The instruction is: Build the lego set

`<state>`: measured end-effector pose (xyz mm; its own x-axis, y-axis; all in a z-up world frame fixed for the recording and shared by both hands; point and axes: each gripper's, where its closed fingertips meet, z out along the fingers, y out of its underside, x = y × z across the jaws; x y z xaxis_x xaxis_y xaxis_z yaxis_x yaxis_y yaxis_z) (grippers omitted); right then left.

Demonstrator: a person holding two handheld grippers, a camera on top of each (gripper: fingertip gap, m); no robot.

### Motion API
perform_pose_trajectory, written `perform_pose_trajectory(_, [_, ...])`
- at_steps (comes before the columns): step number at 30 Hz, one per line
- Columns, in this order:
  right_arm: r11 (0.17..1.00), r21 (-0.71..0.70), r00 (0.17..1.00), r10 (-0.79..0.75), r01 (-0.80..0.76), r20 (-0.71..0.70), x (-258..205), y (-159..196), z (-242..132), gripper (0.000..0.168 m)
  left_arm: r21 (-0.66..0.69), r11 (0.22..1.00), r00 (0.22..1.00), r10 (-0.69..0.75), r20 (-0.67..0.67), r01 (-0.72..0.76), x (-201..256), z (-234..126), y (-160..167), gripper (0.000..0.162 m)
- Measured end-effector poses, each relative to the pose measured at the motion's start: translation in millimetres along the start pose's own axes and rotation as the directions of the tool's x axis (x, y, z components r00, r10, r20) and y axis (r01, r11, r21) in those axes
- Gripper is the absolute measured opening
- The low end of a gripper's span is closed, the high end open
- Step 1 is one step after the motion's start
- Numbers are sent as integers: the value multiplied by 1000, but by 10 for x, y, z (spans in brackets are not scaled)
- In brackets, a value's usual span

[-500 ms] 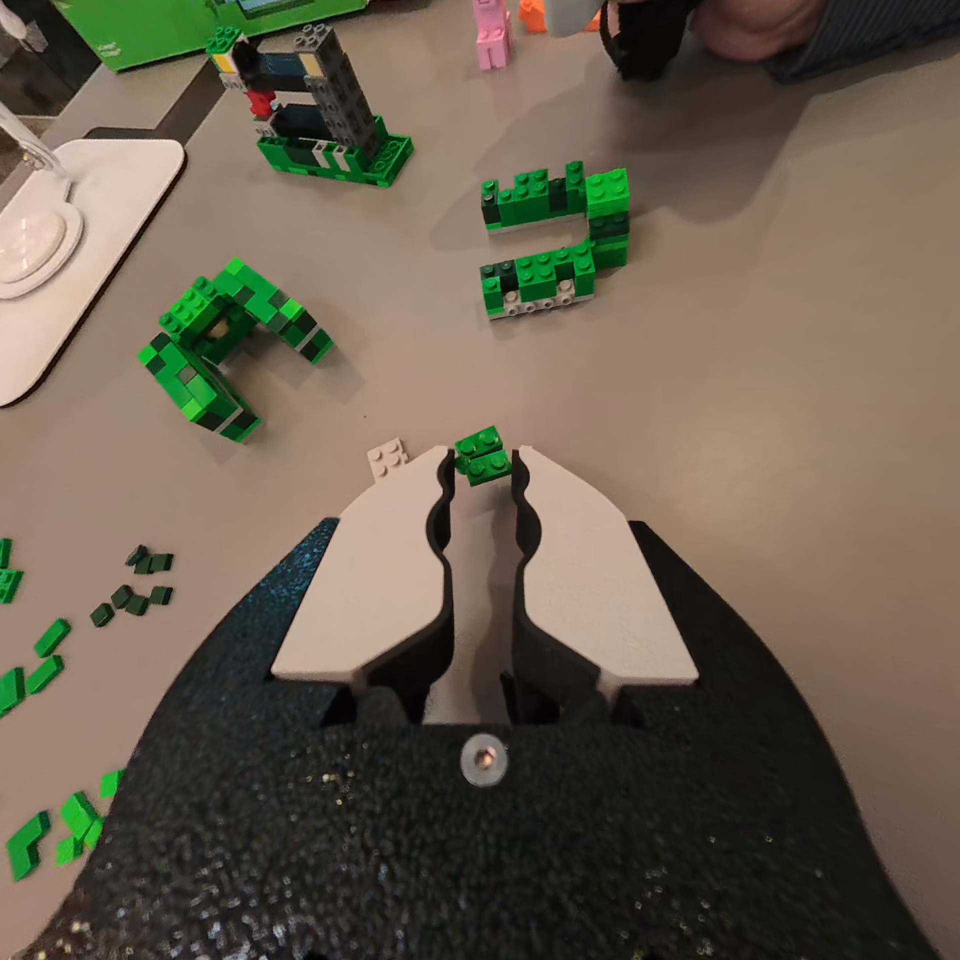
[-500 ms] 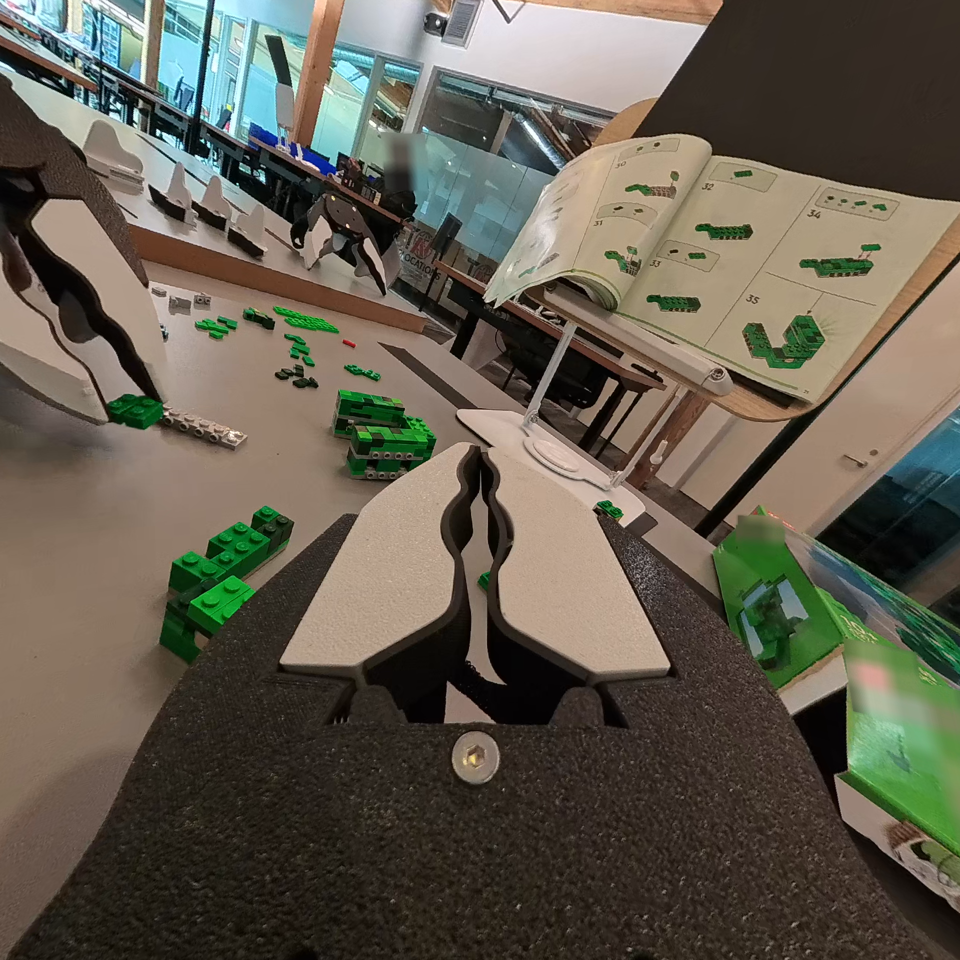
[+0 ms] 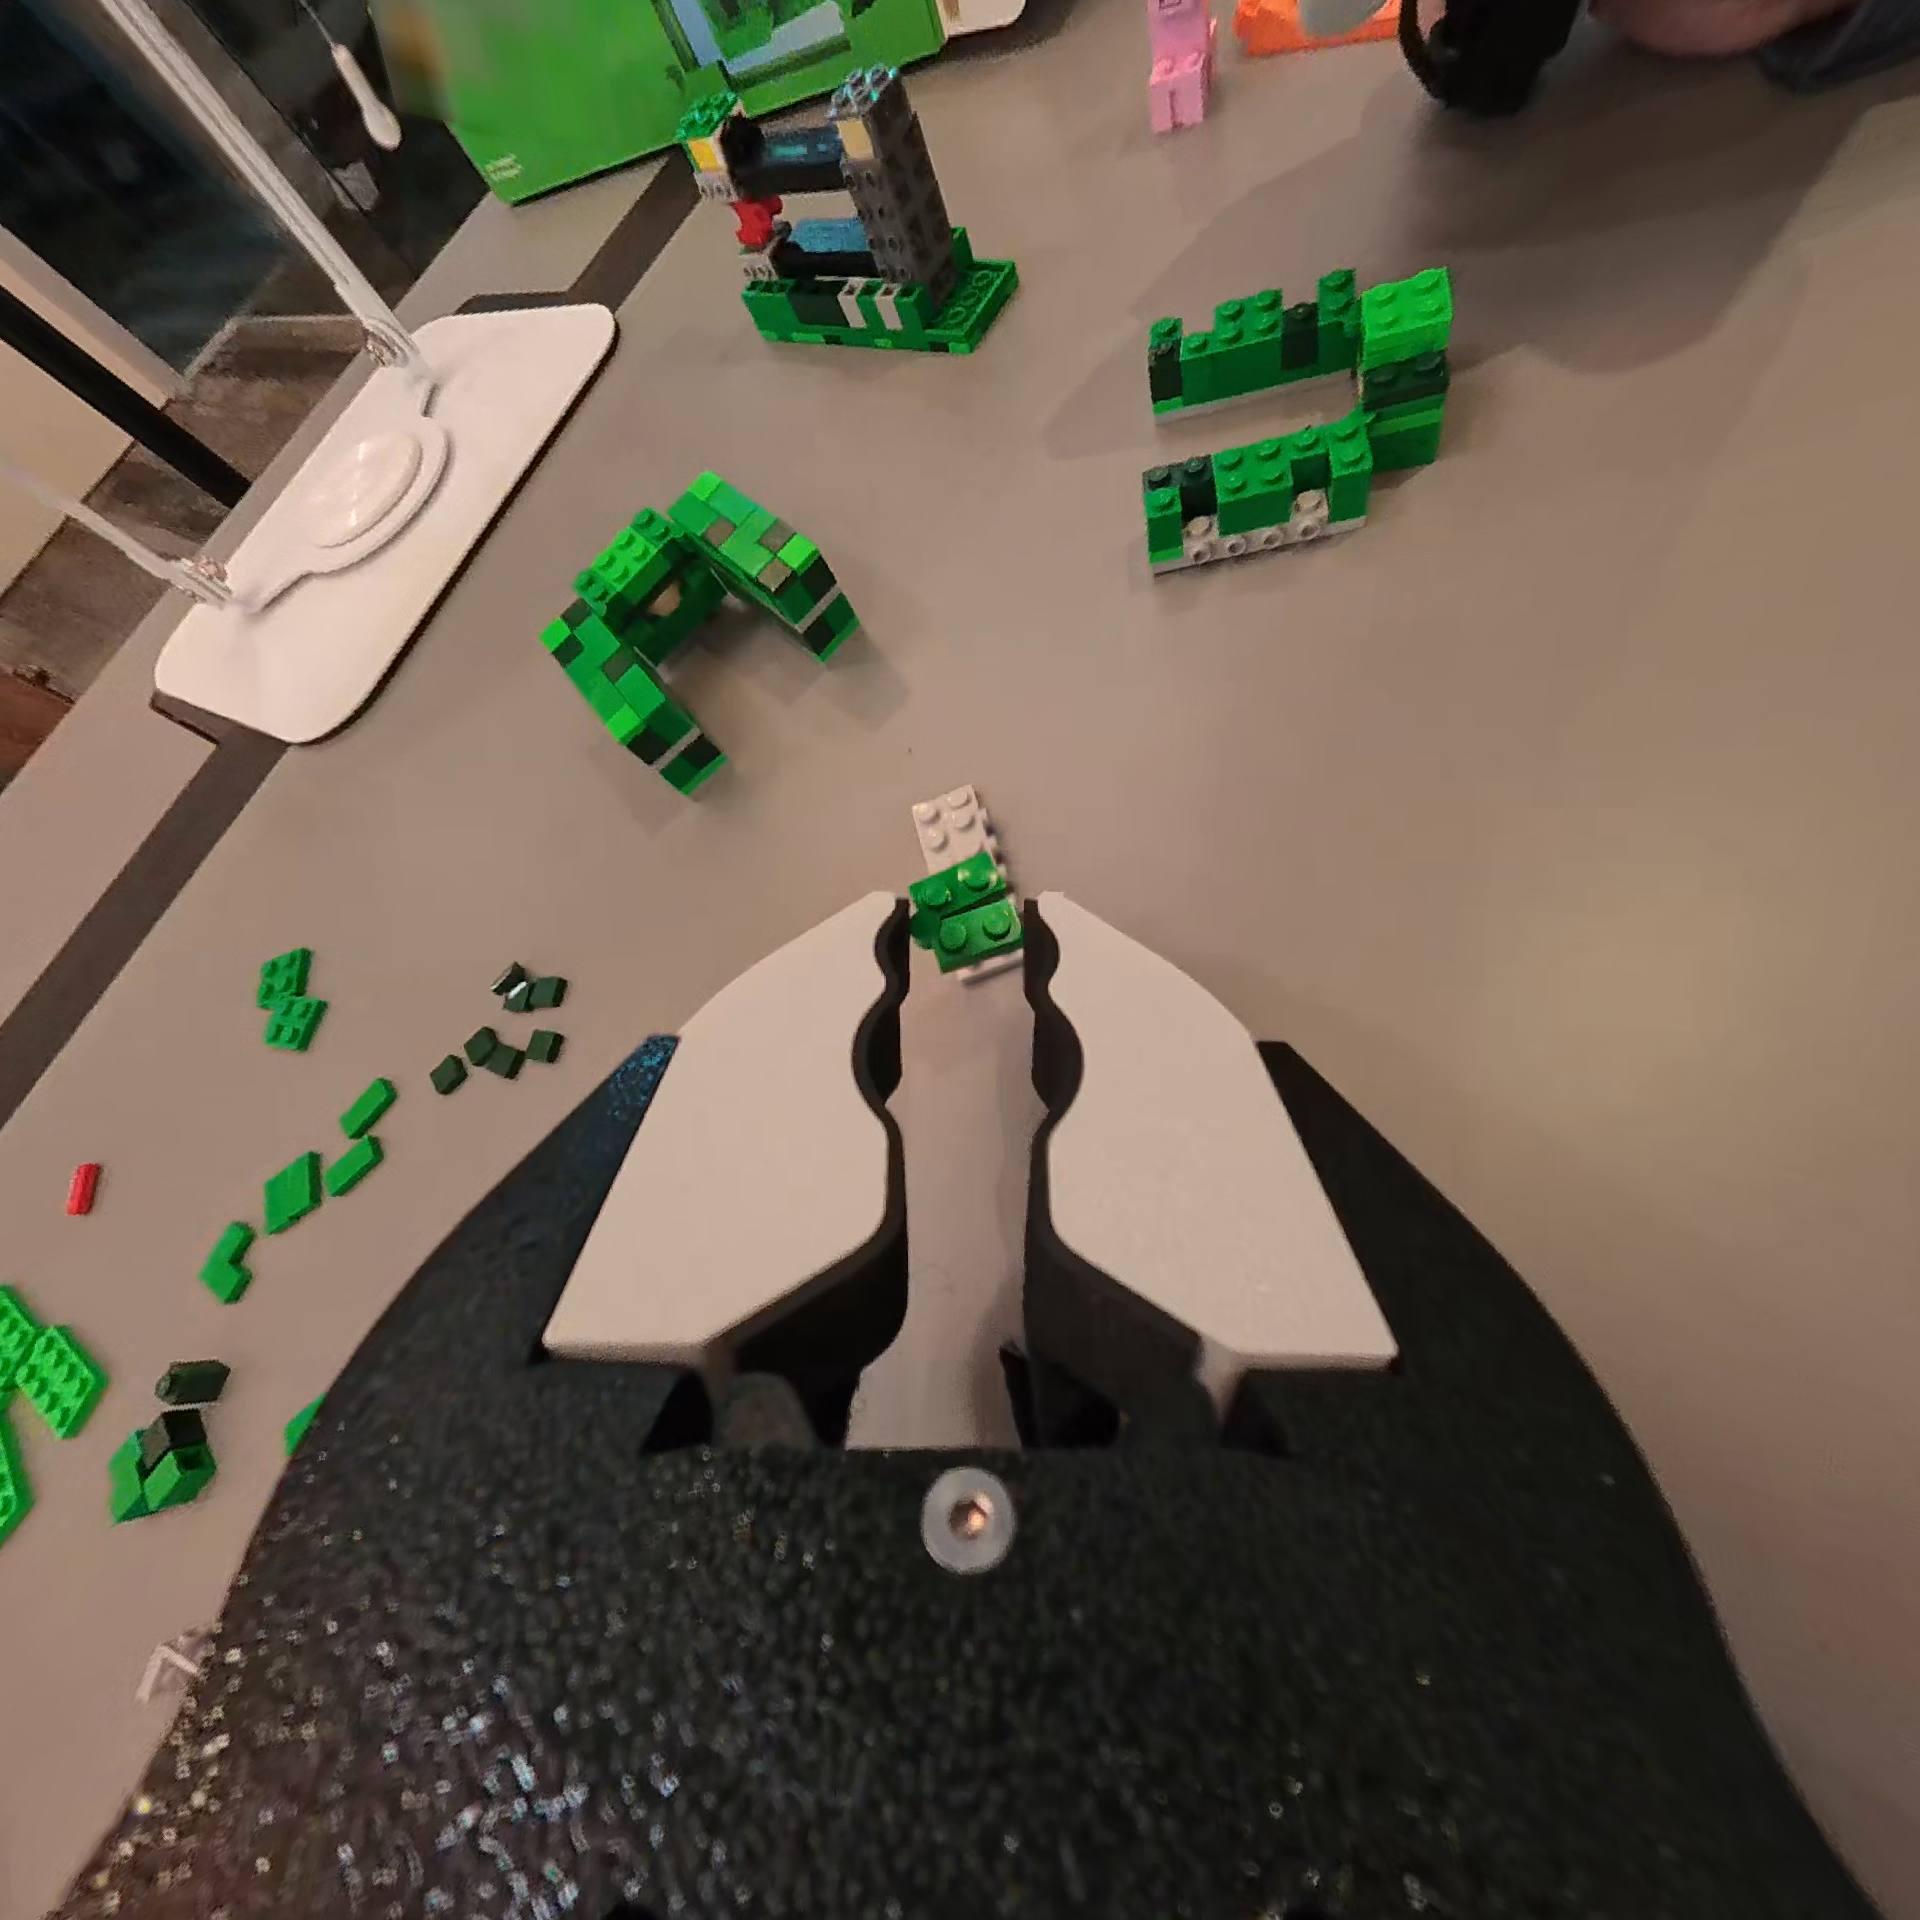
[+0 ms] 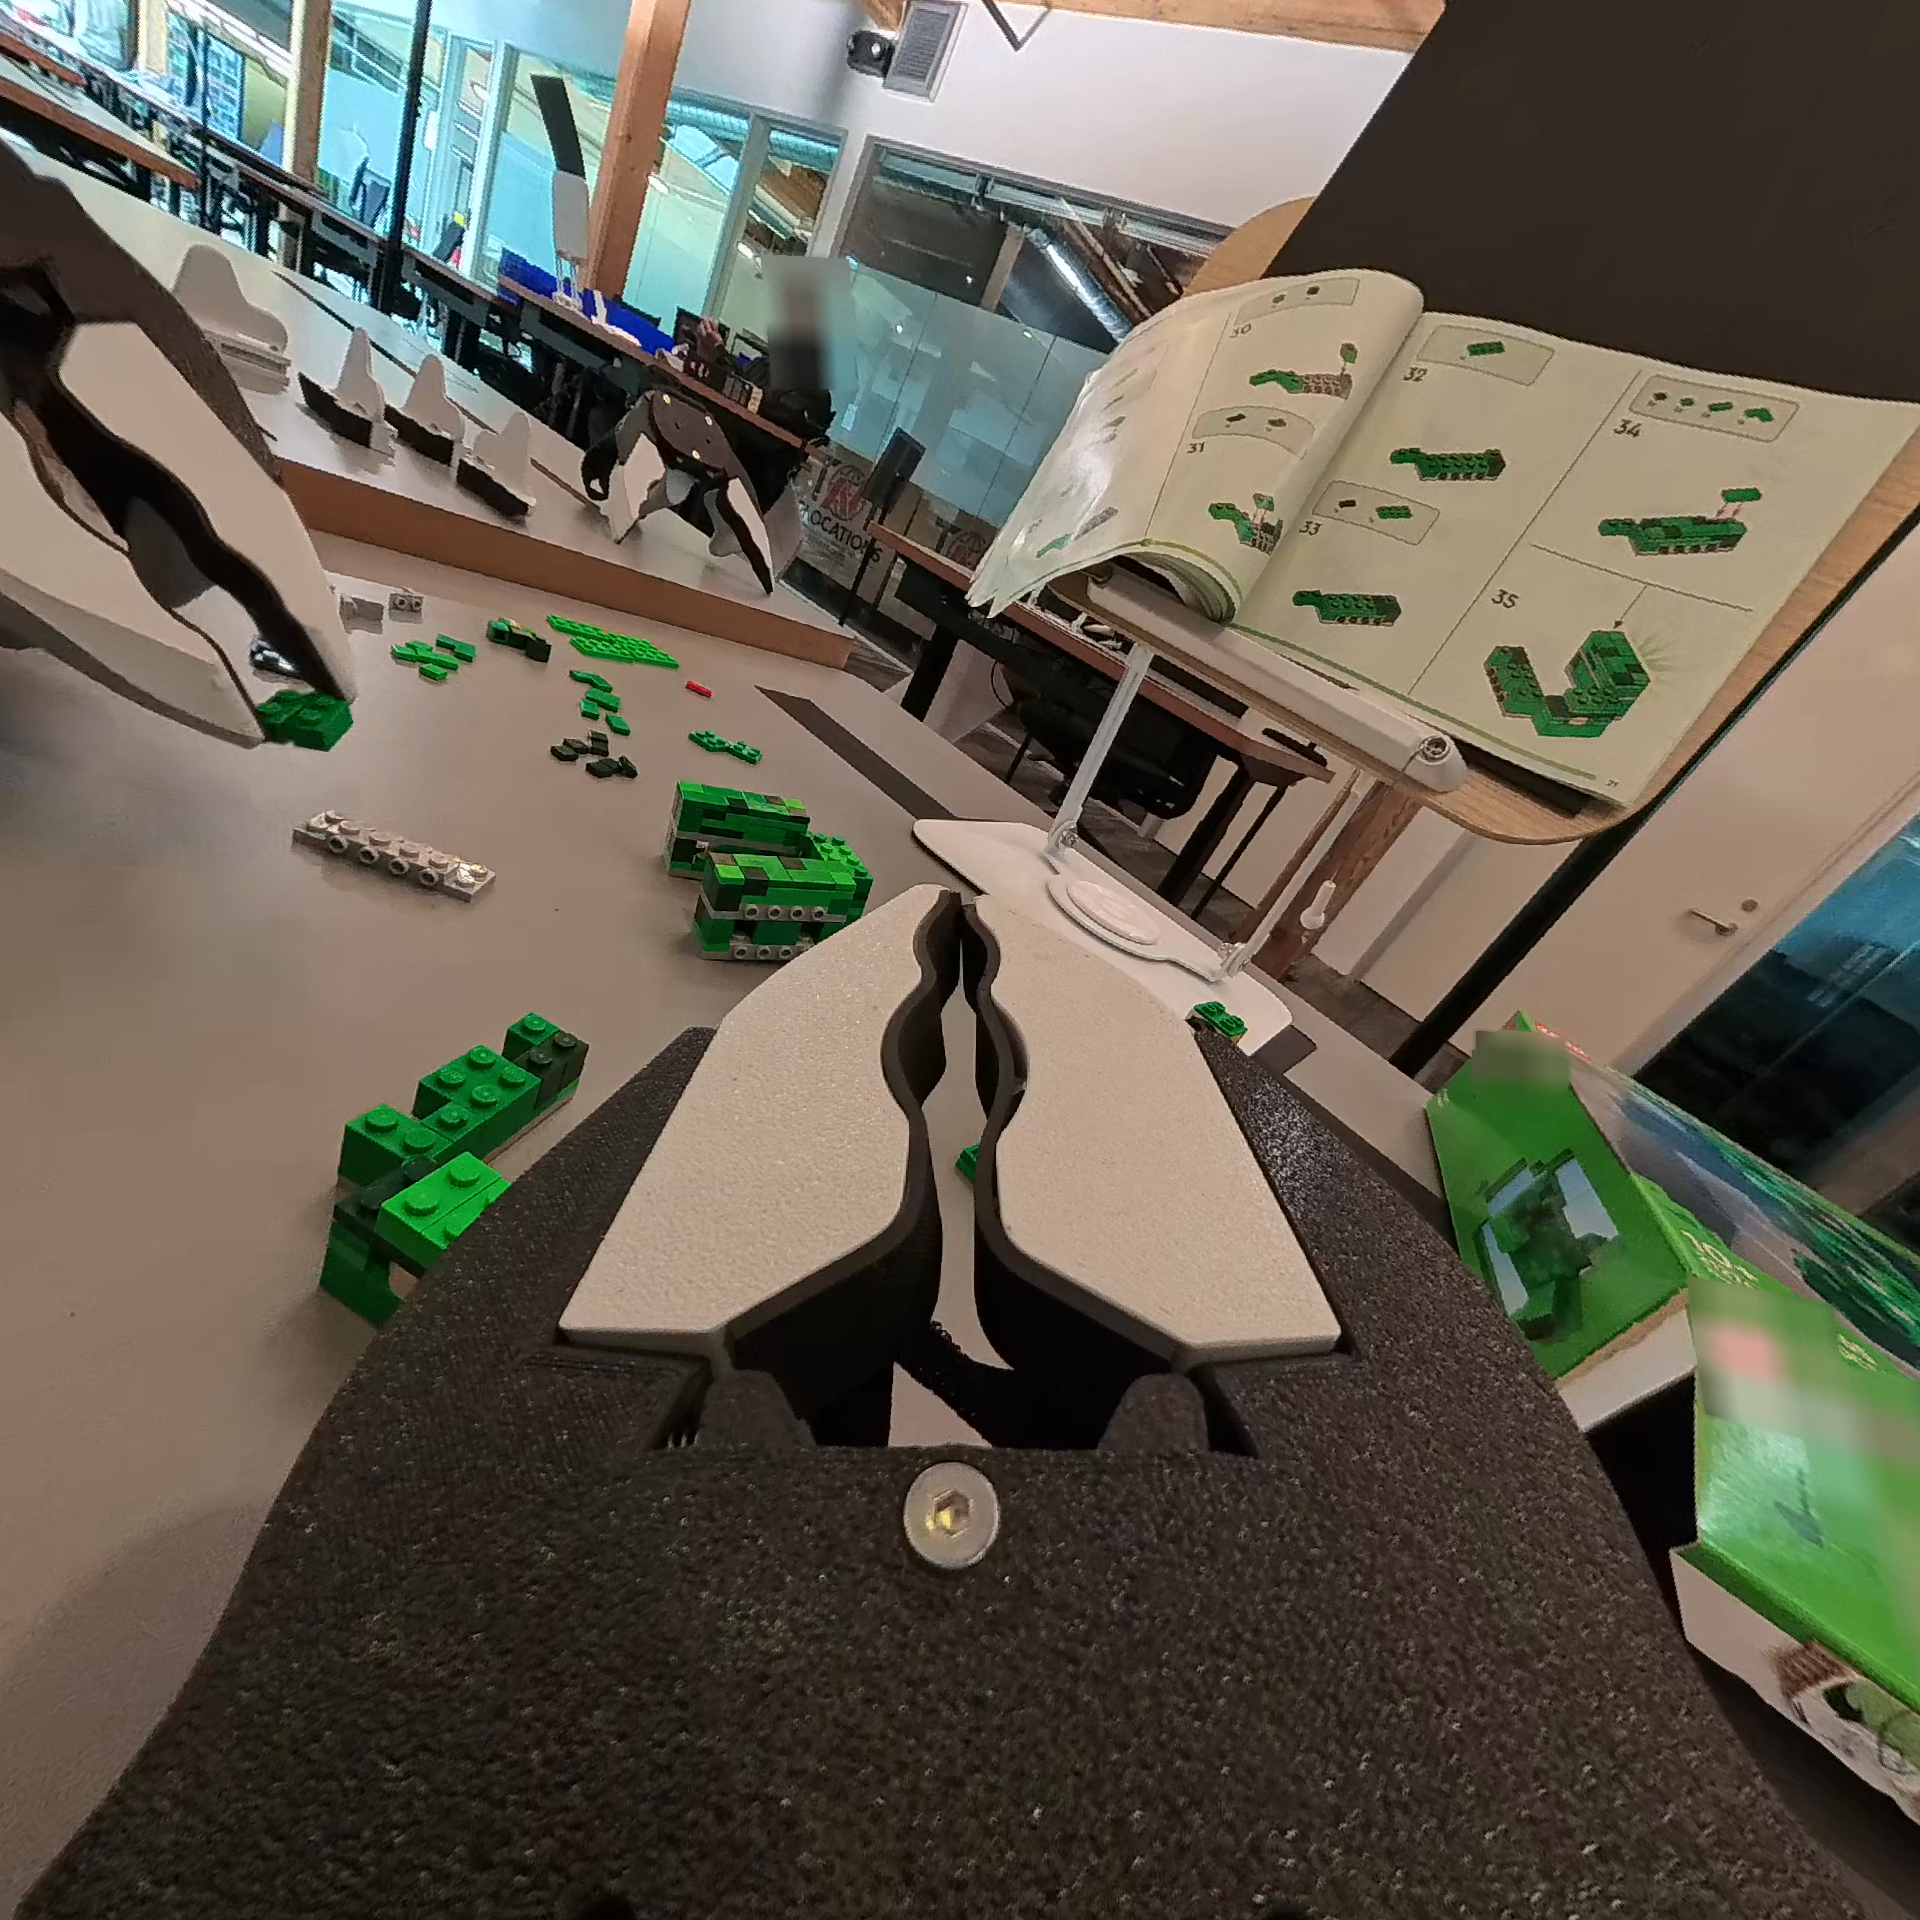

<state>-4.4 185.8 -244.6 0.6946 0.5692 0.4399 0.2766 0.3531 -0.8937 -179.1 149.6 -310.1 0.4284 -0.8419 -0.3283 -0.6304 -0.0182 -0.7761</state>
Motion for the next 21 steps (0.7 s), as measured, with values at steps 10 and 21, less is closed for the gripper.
perform_pose_trajectory(10, [1000,-8,1000,-3,3,-10,14,13,7,0,-93,995,998,-38,-54,33,58,112,184,20])
perform_pose_trajectory(21, [1000,-9,1000,-3,3,-9,12,14,8,0,-103,993,996,-56,-62,50,51,136,223,20])
